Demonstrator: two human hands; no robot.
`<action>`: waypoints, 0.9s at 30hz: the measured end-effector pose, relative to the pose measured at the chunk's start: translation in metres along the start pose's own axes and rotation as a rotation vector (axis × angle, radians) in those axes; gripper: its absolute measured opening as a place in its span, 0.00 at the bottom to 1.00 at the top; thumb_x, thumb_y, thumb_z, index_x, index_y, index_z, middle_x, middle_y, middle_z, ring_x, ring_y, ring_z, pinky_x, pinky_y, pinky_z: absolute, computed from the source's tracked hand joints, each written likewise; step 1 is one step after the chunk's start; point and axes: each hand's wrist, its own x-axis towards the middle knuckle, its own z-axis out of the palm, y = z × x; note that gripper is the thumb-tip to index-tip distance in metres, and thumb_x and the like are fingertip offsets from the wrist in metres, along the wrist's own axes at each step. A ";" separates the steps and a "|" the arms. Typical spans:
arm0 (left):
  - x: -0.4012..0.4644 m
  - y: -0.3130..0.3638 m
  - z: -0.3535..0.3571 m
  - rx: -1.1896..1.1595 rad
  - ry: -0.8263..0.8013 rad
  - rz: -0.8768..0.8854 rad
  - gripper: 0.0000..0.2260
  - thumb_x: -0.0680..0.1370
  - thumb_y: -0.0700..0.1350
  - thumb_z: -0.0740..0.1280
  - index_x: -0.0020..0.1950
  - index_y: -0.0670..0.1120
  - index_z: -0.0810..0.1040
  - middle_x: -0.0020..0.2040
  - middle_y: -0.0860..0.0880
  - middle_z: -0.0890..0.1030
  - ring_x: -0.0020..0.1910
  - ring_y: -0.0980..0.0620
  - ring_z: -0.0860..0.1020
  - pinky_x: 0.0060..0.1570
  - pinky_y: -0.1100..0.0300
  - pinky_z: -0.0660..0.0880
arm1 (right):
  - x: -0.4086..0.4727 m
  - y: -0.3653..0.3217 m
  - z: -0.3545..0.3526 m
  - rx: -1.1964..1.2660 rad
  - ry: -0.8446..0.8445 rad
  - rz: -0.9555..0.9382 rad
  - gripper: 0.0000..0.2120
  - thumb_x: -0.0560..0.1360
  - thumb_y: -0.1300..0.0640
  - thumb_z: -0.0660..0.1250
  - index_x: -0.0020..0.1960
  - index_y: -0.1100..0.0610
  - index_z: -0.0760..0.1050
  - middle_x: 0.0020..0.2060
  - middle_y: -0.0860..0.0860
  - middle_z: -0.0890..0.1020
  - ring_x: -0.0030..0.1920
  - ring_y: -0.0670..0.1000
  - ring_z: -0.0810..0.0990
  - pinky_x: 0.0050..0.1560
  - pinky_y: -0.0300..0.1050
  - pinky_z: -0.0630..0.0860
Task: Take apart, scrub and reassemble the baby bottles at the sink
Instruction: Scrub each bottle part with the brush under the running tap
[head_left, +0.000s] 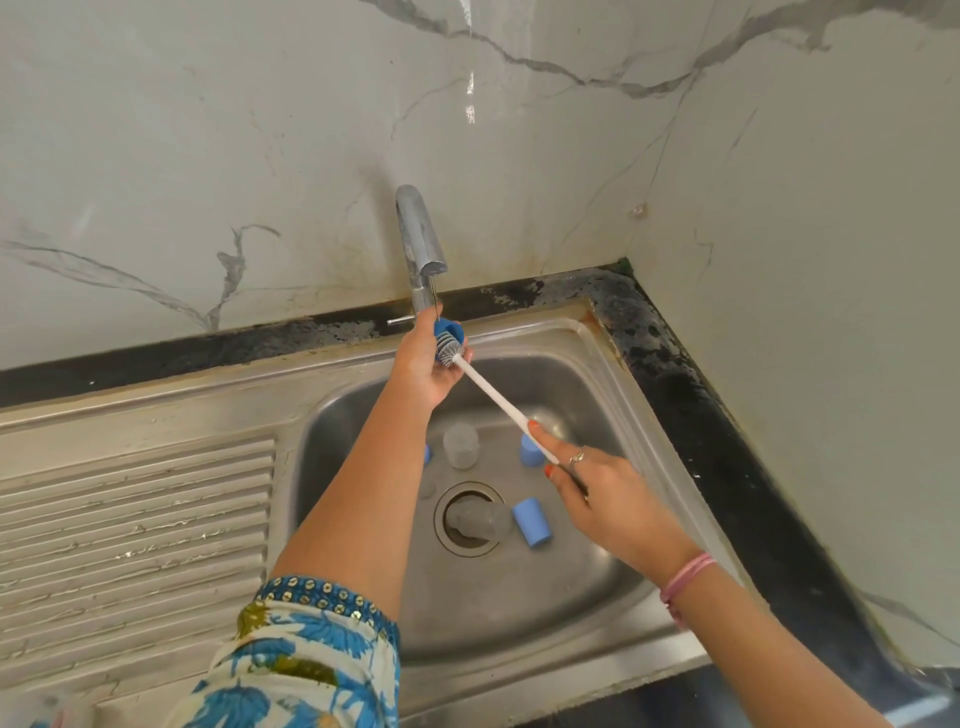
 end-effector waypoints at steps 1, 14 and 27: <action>0.001 0.000 0.000 0.012 -0.008 -0.014 0.11 0.77 0.50 0.69 0.52 0.45 0.74 0.42 0.45 0.77 0.39 0.52 0.76 0.47 0.56 0.78 | 0.001 0.003 -0.005 -0.045 0.022 0.000 0.27 0.82 0.52 0.56 0.72 0.31 0.47 0.39 0.47 0.70 0.38 0.48 0.70 0.41 0.44 0.71; 0.006 -0.004 -0.004 0.124 0.003 -0.018 0.13 0.77 0.52 0.69 0.55 0.44 0.74 0.48 0.43 0.77 0.45 0.50 0.78 0.38 0.59 0.80 | 0.006 -0.002 -0.009 -0.151 -0.068 0.075 0.26 0.83 0.51 0.53 0.74 0.33 0.44 0.40 0.46 0.69 0.39 0.47 0.69 0.40 0.40 0.67; 0.006 -0.012 -0.019 -0.139 -0.053 0.005 0.15 0.74 0.47 0.73 0.56 0.42 0.76 0.57 0.42 0.78 0.55 0.45 0.79 0.57 0.44 0.78 | -0.006 0.004 -0.050 0.258 0.014 0.220 0.22 0.80 0.53 0.62 0.69 0.31 0.65 0.23 0.40 0.70 0.24 0.41 0.67 0.26 0.30 0.64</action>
